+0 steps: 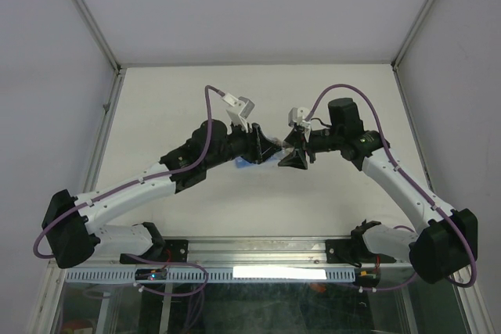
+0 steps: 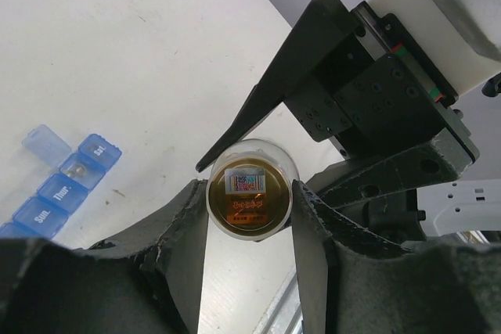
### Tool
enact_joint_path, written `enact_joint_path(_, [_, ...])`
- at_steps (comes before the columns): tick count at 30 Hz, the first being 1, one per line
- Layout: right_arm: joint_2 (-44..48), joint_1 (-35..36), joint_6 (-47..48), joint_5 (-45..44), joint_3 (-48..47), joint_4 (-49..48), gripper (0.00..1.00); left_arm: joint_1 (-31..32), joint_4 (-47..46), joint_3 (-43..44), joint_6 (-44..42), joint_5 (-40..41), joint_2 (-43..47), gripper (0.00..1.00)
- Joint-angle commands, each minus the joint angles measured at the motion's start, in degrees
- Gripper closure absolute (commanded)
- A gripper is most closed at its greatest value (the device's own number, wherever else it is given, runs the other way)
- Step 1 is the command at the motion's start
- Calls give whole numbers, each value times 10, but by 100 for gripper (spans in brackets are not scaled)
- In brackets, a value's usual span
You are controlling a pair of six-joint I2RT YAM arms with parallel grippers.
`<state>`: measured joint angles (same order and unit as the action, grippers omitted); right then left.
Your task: Sort the pills into containers
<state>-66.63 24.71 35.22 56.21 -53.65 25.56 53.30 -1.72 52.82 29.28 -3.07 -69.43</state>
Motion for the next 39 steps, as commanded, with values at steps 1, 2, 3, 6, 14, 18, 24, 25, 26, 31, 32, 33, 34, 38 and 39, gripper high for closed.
enact_joint_path(1, [12, -2, -2, 11, -15, -31, 100, 8, -35, 23, -9, -64, -6, 68])
enact_joint_path(2, [12, -3, -2, 11, -15, -30, 100, 7, -41, 20, -18, -76, -8, 73])
enact_joint_path(3, [12, -3, -3, 12, -14, -31, 100, 6, -51, 14, -31, -93, -8, 76])
enact_joint_path(6, [14, -3, -3, 13, -15, -30, 100, -1, -96, -13, -117, -174, -4, 84])
enact_joint_path(14, [16, -2, -2, 19, -14, -31, 100, -75, -107, -60, -511, -504, -4, 83])
enact_joint_path(18, [16, -2, -1, 19, -14, -31, 100, -115, -169, -39, -495, -544, -38, 63])
enact_joint_path(24, [16, -5, 2, 19, -14, -29, 100, -126, -366, -98, -315, -421, -4, 1])
enact_joint_path(25, [16, -5, 3, 19, -13, -29, 100, -129, -383, -112, -286, -395, 10, 1])
enact_joint_path(26, [15, -5, 3, 20, -14, -29, 100, -132, -387, -124, -262, -369, 24, 1])
enact_joint_path(31, [13, -4, 4, 20, -13, -28, 100, -133, -365, -184, -106, -235, 100, 1])
enact_joint_path(32, [12, -4, 5, 20, -12, -28, 100, -134, -401, -209, -52, -216, 111, 1])
enact_joint_path(33, [10, -4, 5, 20, -12, -28, 100, -134, -458, -236, -1, -207, 118, 1])
enact_joint_path(34, [9, -4, 5, 20, -12, -28, 100, -134, -511, -264, 56, -198, 121, 1])
enact_joint_path(38, [6, -4, 5, 19, -13, -27, 100, -105, -388, -241, 134, -114, 129, 9])
enact_joint_path(39, [5, -4, 5, 19, -12, -27, 100, -74, -307, -208, 96, -54, 131, 10])
